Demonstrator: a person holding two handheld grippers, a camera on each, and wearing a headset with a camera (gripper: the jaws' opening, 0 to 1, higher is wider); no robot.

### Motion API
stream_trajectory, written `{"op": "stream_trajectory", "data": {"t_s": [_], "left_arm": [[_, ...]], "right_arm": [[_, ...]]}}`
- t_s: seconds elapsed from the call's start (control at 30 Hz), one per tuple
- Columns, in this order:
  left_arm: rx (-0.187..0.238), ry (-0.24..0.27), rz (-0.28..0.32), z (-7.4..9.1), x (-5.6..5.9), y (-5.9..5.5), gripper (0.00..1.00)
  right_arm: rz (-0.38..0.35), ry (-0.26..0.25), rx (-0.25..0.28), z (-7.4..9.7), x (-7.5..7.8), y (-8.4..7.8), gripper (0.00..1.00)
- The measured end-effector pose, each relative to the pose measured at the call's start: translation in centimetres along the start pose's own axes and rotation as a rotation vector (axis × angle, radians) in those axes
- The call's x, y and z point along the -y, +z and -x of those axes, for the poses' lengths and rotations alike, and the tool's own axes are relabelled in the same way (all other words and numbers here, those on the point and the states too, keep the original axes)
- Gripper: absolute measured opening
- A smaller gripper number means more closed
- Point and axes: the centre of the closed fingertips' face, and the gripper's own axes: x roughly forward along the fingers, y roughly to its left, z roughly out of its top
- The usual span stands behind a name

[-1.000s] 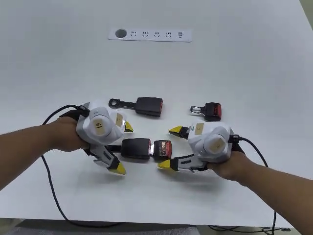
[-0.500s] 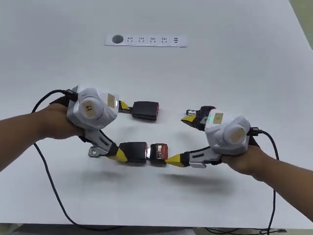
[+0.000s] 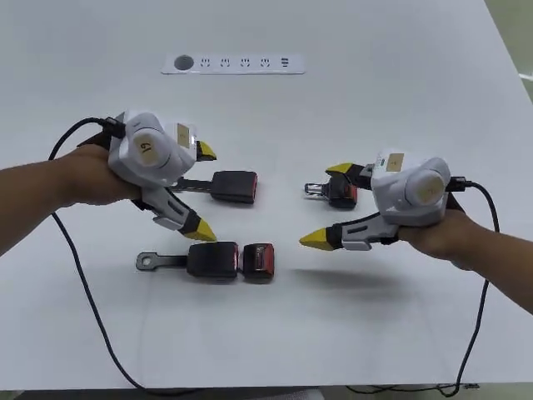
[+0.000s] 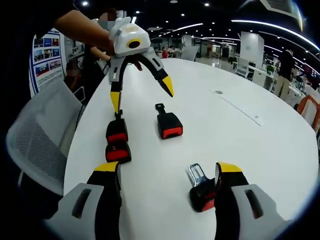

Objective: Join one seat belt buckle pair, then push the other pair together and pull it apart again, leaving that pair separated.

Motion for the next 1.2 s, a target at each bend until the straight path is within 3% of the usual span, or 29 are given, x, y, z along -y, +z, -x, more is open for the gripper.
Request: {"op": "stream_trajectory", "data": {"t_s": [0.2,0.33,0.43,0.53,0.7,0.93,1.03,1.17,1.2], "left_arm": [[-0.015,-0.012,0.000,-1.2,-1.8,-0.7,0.83],[-0.016,-0.022,0.000,-2.0,-2.1,-0.5,0.83],[-0.029,-0.034,-0.011,-3.0,-2.4,-1.3,0.82],[-0.038,-0.046,-0.002,-4.0,-2.9,-2.0,0.81],[-0.042,-0.059,-0.007,-4.6,-3.2,-1.8,0.79],[-0.033,-0.091,0.016,-5.5,-3.0,-2.1,0.71],[-0.042,-0.098,0.004,-5.7,-3.2,-2.5,0.67],[-0.023,-0.100,0.007,-5.7,-3.1,-2.1,0.63],[-0.031,-0.096,-0.023,-5.7,-3.2,-2.3,0.62]], "right_arm": [[-0.009,0.005,-0.034,0.6,2.3,-1.4,0.76],[-0.020,0.009,-0.052,0.5,4.3,-2.6,0.76],[-0.025,0.023,-0.069,0.4,5.0,-3.1,0.74],[-0.029,0.041,-0.092,0.2,5.2,-3.8,0.73],[-0.035,0.072,-0.136,-0.2,5.5,-5.2,0.68],[-0.026,0.090,-0.161,-0.4,5.0,-5.8,0.63],[-0.041,0.085,-0.168,-0.3,5.1,-5.9,0.59],[-0.020,0.091,-0.167,-0.5,4.9,-5.9,0.53],[-0.014,0.093,-0.174,-0.5,4.8,-6.1,0.51]]}}
